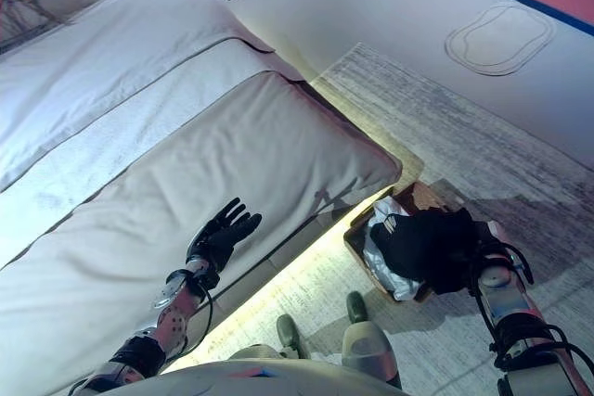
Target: Pick up the clothes from the bed and place them into the basket
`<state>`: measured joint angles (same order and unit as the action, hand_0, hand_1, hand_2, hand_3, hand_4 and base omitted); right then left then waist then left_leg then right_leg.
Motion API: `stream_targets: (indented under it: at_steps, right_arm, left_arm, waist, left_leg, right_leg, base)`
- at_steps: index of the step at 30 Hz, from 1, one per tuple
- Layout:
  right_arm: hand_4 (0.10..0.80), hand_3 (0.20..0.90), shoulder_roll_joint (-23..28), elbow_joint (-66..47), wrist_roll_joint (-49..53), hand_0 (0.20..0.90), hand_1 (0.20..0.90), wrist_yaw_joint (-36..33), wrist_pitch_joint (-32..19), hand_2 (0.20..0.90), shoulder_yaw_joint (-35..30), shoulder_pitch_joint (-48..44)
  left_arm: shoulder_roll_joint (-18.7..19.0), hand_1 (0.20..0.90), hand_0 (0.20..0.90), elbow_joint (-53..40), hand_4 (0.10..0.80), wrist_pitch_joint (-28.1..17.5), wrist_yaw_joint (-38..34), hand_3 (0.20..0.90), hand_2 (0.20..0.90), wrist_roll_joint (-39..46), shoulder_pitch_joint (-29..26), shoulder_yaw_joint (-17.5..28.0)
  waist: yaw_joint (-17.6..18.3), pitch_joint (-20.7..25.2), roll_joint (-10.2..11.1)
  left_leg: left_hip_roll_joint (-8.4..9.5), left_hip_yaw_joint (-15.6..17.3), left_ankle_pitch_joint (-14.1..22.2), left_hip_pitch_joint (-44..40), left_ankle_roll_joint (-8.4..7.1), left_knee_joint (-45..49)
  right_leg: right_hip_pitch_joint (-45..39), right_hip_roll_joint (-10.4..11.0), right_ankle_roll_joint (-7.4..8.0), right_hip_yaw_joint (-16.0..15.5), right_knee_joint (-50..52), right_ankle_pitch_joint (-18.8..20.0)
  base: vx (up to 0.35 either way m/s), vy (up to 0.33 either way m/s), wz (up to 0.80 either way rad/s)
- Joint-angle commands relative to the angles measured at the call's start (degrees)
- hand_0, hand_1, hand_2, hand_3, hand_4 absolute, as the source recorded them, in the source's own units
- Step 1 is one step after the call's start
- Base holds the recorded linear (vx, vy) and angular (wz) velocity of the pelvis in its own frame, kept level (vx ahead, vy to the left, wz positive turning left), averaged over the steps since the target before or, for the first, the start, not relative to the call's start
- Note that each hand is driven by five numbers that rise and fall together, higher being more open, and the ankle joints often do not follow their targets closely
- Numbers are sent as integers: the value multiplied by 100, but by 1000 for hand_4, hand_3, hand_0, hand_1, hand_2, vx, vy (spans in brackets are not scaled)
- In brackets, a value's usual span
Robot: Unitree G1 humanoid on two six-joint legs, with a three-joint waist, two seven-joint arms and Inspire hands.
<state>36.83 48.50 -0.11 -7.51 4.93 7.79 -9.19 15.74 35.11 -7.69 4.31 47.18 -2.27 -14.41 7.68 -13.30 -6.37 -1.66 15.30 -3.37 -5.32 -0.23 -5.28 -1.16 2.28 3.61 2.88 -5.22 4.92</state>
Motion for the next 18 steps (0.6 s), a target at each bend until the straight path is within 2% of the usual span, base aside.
stream_targets:
  at_steps: [1,11,18]
  right_arm:
    - [800,900,236,97,-47,900,900,-503,-583,900,11,-799]
    - [800,900,245,-232,-196,900,900,-712,-505,900,3,-659]
    - [800,900,249,-773,-183,900,900,-833,-537,900,-113,-329]
  left_arm:
    - [18,900,900,-133,800,-545,211,900,900,-75,-439,-90]
    - [-19,900,900,-57,800,-575,250,900,900,-53,-400,-130]
    - [19,900,900,-114,800,-527,175,900,900,-33,-286,14]
  waist:
    - [-128,45,80]
    - [-103,47,76]
    - [-122,124,202]
  left_leg:
    - [178,-430,441,29,-33,127]
    - [176,-478,423,18,-41,80]
    - [146,-582,418,-37,-38,28]
  right_leg:
    - [265,62,56,-278,463,-120]
    - [264,62,56,-265,454,-131]
    - [165,41,46,-287,408,-129]
  base:
    - [-12,1,10]
    - [0,0,1]
    - [14,-3,0]
